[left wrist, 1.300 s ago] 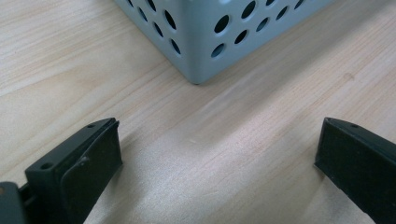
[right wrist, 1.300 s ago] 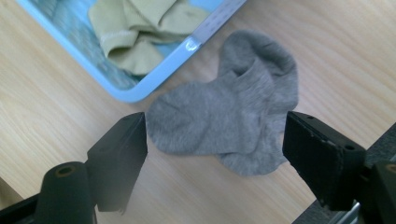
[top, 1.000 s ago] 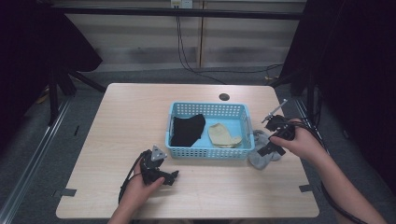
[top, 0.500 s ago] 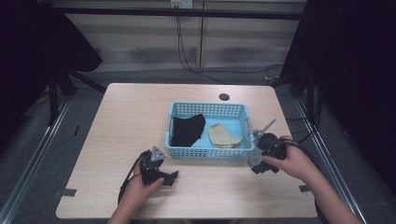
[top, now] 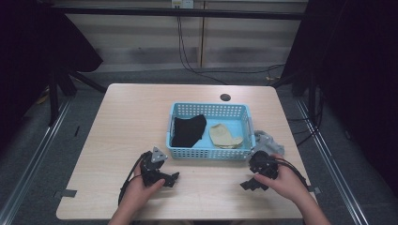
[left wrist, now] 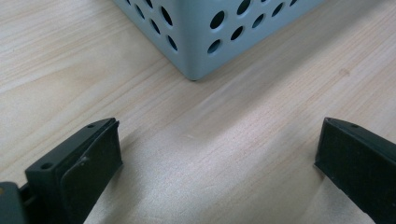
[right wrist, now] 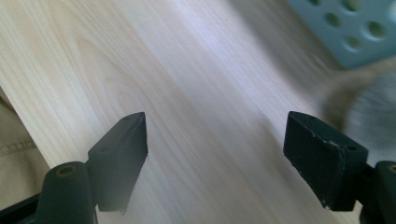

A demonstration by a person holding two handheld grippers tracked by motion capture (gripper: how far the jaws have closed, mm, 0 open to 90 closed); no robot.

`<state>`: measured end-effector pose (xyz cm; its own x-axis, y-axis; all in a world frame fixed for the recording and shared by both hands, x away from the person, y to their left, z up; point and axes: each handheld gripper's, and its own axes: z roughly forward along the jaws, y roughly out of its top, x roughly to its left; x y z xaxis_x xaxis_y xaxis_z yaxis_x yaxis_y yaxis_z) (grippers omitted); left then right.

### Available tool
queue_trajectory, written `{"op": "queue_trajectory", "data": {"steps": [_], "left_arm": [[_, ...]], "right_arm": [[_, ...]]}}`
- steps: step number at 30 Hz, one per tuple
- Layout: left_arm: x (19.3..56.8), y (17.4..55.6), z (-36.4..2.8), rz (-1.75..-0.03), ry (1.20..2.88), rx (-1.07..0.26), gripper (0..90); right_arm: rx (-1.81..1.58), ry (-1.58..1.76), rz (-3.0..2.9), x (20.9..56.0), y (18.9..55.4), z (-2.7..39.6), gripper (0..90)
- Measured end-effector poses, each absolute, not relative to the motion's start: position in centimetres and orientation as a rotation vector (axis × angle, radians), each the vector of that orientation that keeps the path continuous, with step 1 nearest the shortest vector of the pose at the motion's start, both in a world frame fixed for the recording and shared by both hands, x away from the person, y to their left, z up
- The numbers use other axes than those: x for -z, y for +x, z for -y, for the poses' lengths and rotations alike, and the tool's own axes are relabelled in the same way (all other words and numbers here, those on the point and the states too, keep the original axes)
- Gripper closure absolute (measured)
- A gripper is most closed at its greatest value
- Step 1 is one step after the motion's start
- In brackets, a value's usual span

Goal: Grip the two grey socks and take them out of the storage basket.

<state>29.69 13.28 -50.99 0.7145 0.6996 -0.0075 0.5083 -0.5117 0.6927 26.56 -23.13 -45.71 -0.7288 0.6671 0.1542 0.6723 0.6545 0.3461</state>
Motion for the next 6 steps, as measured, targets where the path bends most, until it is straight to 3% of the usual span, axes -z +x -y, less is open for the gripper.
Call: {"op": "queue_trajectory", "data": {"steps": [6], "left_arm": [[50.99,29.69,-13.28,-0.913,2.227,-0.357,0.0]], "right_arm": [[0.658,-1.105,2.858,46.76,25.91,22.28,20.9]]}}
